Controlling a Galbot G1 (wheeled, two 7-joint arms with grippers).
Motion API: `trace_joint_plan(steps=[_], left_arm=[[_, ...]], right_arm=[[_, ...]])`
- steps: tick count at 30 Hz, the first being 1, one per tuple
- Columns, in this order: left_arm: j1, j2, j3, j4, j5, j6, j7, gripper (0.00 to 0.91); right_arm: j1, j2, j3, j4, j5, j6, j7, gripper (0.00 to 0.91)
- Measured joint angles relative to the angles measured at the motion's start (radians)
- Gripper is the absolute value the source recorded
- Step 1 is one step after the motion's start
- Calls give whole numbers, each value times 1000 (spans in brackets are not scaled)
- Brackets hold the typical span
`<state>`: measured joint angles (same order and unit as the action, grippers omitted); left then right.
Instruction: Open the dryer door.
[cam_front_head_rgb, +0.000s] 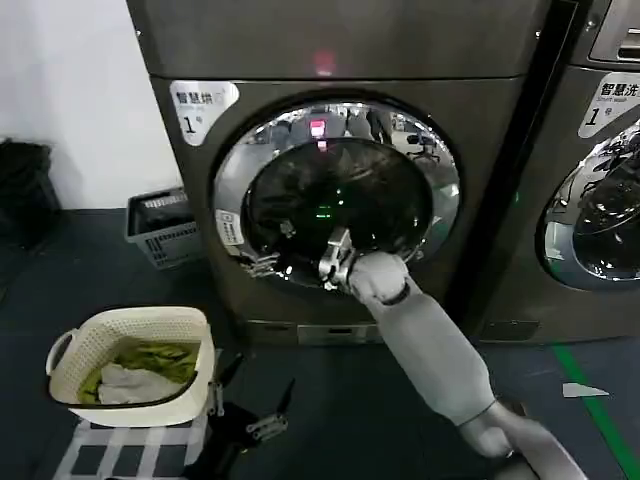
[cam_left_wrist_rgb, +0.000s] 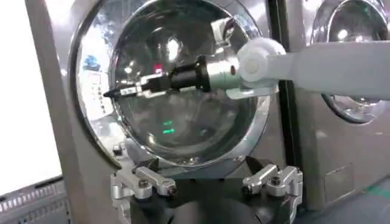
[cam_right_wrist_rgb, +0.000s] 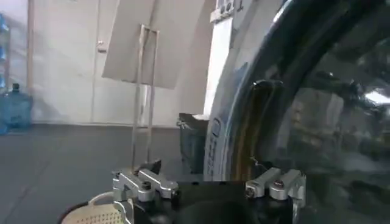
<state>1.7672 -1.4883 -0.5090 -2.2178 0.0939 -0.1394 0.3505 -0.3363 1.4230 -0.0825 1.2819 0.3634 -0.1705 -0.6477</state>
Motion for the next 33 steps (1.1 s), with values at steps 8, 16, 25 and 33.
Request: trace_joint_plan(steps=[8,16,25,33], left_arm=[[5,-1,0,-1,-1,-6,-1,907],[5,-2,5,0,-1,-5,-1,907],[7,-4,7,1,-1,-1,-1,907],[5,-2,-3,1,-37,21,12,907]], right_arm=[[15,20,-17,-35,-15,3,-1,907],[28,38,-31,-60,-18,5,3,907],[36,45,-35,-60,-16,6,-26,907],[11,15,-27,-23,1,-24,-164,907]])
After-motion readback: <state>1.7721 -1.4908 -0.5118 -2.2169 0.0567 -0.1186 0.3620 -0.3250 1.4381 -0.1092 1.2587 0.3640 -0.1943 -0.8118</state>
